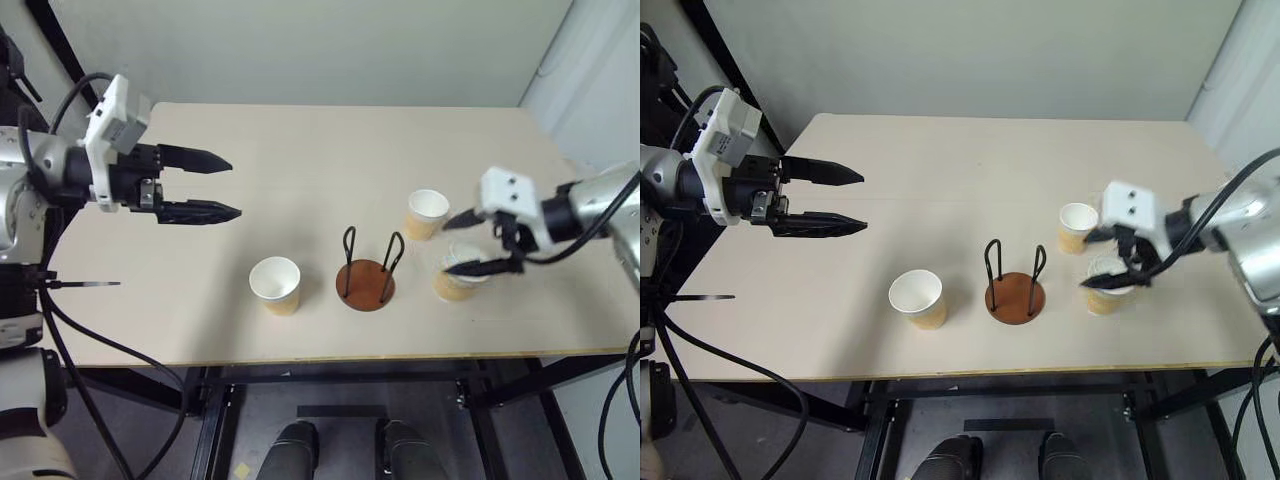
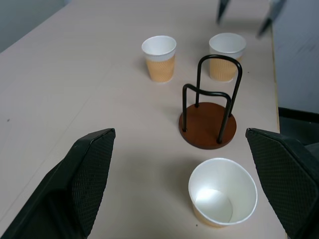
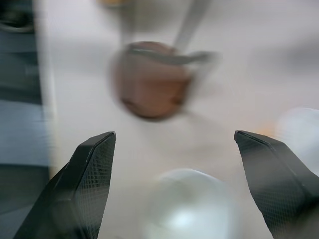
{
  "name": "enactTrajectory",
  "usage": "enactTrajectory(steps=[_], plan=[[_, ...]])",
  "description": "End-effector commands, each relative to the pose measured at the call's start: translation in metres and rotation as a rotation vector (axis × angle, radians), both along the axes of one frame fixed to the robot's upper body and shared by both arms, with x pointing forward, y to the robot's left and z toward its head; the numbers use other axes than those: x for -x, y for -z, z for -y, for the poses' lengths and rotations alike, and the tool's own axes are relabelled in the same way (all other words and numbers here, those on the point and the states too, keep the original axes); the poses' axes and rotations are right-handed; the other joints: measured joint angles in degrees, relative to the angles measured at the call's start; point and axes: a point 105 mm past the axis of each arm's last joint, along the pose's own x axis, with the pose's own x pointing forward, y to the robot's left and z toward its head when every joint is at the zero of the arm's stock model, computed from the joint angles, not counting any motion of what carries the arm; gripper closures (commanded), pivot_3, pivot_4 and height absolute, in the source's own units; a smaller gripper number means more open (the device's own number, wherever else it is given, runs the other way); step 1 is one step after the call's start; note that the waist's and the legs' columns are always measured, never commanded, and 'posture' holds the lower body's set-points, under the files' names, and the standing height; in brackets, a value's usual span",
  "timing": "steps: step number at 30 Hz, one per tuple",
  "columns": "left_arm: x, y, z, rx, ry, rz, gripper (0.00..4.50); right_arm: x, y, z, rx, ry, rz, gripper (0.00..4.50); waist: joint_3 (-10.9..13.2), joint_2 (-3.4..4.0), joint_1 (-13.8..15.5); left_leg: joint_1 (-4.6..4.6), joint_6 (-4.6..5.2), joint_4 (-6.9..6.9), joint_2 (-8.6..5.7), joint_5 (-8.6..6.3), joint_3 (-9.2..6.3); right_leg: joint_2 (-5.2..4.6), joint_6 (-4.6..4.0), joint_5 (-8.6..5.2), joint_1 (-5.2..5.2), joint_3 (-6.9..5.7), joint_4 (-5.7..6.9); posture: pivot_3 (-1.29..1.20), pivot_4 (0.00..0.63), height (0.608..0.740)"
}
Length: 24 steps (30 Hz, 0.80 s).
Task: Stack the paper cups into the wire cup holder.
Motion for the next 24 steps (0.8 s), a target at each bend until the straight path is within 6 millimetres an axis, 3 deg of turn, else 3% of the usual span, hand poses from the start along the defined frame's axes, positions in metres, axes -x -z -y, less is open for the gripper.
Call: enactTrajectory(steps=[1, 3, 12, 24], plan=[[0.005, -0.019, 0.003, 0.011, 0.028, 0.071, 0.0, -0.017, -0.02, 0.007, 0.044, 0.028, 0.135, 0.56, 0.0, 0.01, -0.1, 0.0, 0.01, -0.01, 0.01, 0.0, 0.0, 0.0, 0.0, 0.0, -0.01, -0.01, 0.01, 0.0, 0.15, 0.74], [0.005, -0.02, 0.006, 0.008, 0.037, 0.078, 0.0, -0.02, -0.021, 0.01, 0.071, 0.023, 0.142, 0.56, 0.0, 0.01, -0.1, -0.01, 0.01, -0.01, 0.02, 0.01, 0.0, 0.01, 0.01, 0.0, -0.05, -0.01, 0.04, 0.0, 0.15, 0.74], [0.006, -0.021, 0.006, 0.003, 0.04, 0.077, 0.0, 0.013, -0.006, 0.019, 0.153, -0.075, 0.003, 0.56, 0.0, 0.01, 0.2, -0.12, 0.05, -0.06, -0.01, -0.04, 0.0, -0.03, 0.12, -0.07, -0.03, -0.08, -0.12, 0.0, 0.15, 0.74], [0.005, -0.023, 0.009, 0.0, 0.056, 0.086, 0.0, 0.016, 0.033, 0.026, 0.295, -0.105, -0.034, 0.56, 0.0, 0.01, 0.1, -0.01, 0.08, 0.09, 0.0, 0.01, -0.01, -0.01, 0.11, -0.06, 0.08, -0.05, 0.04, 0.0, 0.15, 0.74]])
